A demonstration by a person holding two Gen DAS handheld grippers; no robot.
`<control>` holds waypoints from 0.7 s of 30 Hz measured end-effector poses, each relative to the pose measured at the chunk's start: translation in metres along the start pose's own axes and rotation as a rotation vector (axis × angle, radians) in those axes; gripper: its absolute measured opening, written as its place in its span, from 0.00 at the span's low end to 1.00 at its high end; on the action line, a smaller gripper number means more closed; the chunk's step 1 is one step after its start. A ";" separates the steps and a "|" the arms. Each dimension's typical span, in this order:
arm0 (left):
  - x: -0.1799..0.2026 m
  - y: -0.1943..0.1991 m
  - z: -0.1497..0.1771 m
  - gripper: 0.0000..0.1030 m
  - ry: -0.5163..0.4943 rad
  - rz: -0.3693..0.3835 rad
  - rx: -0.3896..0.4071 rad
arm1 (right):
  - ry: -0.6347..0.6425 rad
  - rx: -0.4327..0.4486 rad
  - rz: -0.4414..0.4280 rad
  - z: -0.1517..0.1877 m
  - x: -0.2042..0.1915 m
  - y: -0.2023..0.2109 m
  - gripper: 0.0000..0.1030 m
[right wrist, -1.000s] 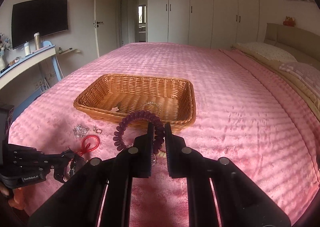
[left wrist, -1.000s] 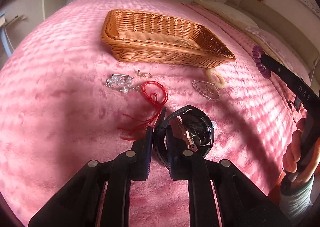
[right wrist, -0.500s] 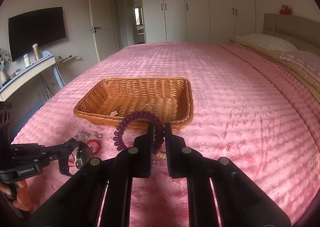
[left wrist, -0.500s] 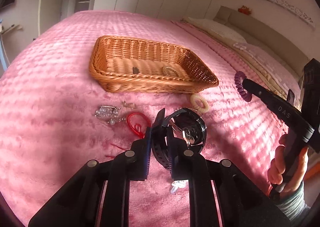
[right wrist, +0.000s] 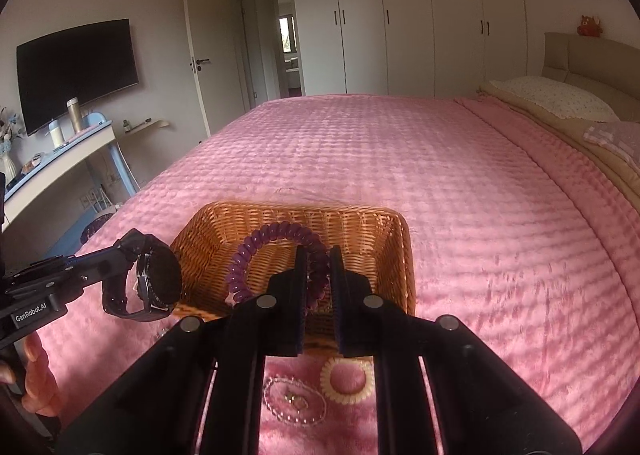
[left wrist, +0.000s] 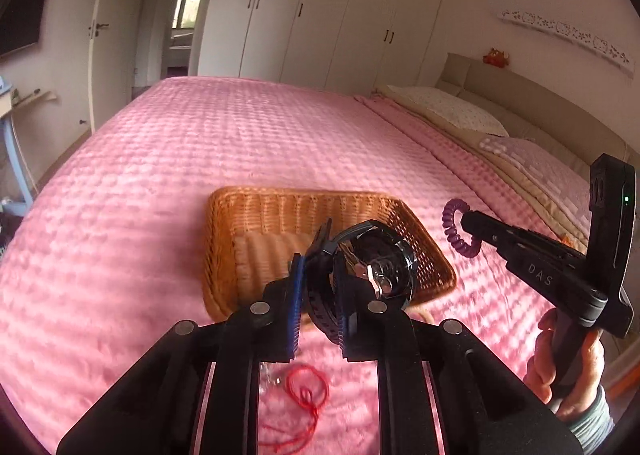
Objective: Organize jewelry
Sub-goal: 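Lower both tools into the basket and open them to release the items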
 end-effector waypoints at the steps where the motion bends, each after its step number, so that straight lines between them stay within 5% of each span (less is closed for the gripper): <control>1: -0.003 -0.009 -0.008 0.12 0.004 -0.008 0.006 | -0.009 -0.022 -0.004 -0.005 0.002 -0.013 0.09; 10: -0.029 -0.092 -0.018 0.12 0.045 -0.061 -0.060 | -0.037 -0.261 0.013 0.001 0.010 -0.124 0.09; 14: -0.036 -0.103 -0.012 0.12 0.055 -0.055 -0.086 | -0.043 -0.305 0.010 0.012 0.012 -0.140 0.09; 15: -0.037 -0.102 -0.012 0.00 0.065 -0.047 -0.078 | -0.043 -0.304 0.014 0.013 0.012 -0.141 0.09; 21: -0.041 -0.096 -0.012 0.03 0.080 -0.050 -0.089 | -0.036 -0.318 0.009 0.018 0.011 -0.138 0.12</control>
Point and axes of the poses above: each gripper's, at about its wrist camera, not at the fingertips, and y roughly against the way its jaws point, x to its right, z to its underside, the point moved 4 cm from there along -y, roughly the way its jaws point, and after that the axes turned 5 degrees about y, right-handed, at the moved point
